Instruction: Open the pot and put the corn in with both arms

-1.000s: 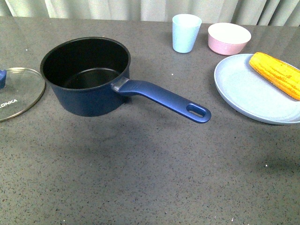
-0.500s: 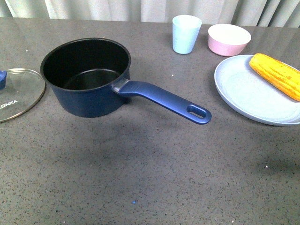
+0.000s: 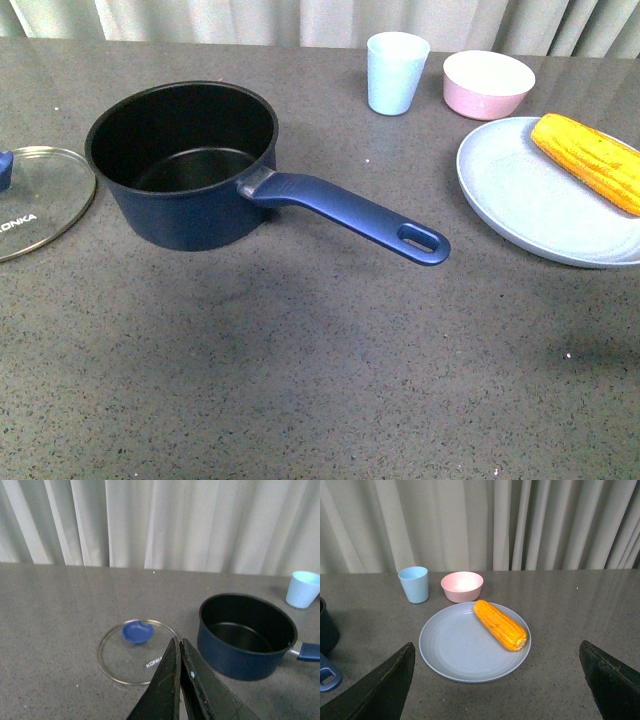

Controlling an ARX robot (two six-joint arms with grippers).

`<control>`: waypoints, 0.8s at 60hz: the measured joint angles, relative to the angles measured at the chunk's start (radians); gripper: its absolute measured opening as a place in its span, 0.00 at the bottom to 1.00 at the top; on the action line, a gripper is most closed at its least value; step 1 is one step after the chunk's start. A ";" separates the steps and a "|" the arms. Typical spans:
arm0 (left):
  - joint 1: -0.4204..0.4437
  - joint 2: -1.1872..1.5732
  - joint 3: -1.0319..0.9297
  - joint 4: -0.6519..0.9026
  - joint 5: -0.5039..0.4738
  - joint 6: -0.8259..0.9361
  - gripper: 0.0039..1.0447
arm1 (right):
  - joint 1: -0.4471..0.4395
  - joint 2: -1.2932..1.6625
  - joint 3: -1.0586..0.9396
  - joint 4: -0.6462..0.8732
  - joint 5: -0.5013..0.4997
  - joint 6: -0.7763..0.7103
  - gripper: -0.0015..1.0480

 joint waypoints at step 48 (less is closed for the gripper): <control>0.000 -0.003 0.000 -0.006 0.000 0.000 0.35 | 0.000 0.000 0.000 0.000 0.000 0.000 0.91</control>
